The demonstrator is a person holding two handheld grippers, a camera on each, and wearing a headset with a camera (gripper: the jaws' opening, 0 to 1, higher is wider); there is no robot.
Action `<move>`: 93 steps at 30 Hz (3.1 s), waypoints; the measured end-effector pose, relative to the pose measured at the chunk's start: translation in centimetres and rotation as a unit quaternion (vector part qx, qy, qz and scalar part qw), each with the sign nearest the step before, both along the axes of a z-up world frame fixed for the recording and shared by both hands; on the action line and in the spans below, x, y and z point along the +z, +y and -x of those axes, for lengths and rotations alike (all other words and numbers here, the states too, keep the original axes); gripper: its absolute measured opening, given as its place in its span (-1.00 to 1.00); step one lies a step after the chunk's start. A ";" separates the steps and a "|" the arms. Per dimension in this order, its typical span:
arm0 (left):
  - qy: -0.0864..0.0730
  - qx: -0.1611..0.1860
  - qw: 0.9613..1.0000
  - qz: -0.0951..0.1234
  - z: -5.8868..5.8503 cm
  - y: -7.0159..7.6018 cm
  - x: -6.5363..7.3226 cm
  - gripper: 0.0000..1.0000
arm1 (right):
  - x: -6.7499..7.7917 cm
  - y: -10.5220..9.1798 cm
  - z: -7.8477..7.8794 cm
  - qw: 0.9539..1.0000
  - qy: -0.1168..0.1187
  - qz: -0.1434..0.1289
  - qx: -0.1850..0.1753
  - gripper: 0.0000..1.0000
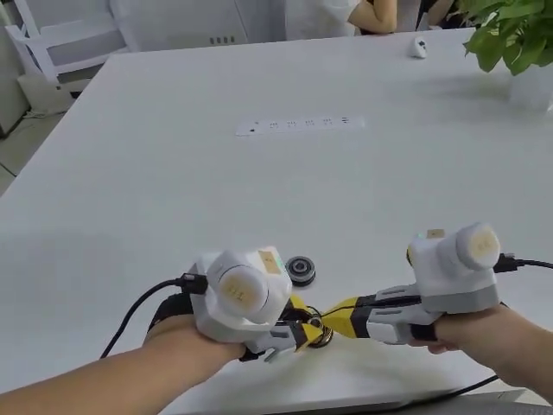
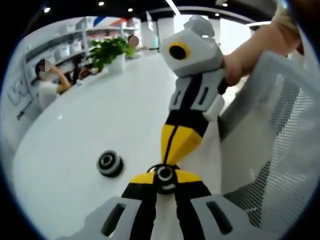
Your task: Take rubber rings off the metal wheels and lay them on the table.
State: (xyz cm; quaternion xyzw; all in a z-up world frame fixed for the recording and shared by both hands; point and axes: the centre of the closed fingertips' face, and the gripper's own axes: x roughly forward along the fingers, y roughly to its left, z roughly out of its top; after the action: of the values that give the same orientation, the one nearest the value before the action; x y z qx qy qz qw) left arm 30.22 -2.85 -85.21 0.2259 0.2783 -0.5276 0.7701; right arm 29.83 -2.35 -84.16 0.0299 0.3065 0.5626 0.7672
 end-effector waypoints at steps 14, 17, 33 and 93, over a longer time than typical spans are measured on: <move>0.015 -0.001 1.000 0.027 0.8 0.0 1.9 -0.46 | 0.3 -0.2 -0.3 1.000 0.002 -0.009 -0.007 -1.00; 0.013 -0.002 0.999 0.032 1.1 0.1 2.4 -0.42 | 0.4 -0.3 -0.3 1.000 0.002 -0.009 -0.007 -1.00; 0.018 0.023 0.998 0.064 1.7 2.4 5.5 -0.04 | 1.5 -0.6 -0.4 1.000 -0.001 -0.021 -0.010 -1.00; 0.008 0.126 0.990 0.061 1.1 12.7 6.9 0.37 | 0.6 7.6 -1.7 0.994 -0.021 0.032 0.100 -1.00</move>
State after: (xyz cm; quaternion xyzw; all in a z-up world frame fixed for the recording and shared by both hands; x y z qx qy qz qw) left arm 29.09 9.86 -78.27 0.1378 0.2781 -0.4444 0.8403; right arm 31.52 5.28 -83.54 -0.0372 0.3097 0.6268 0.7140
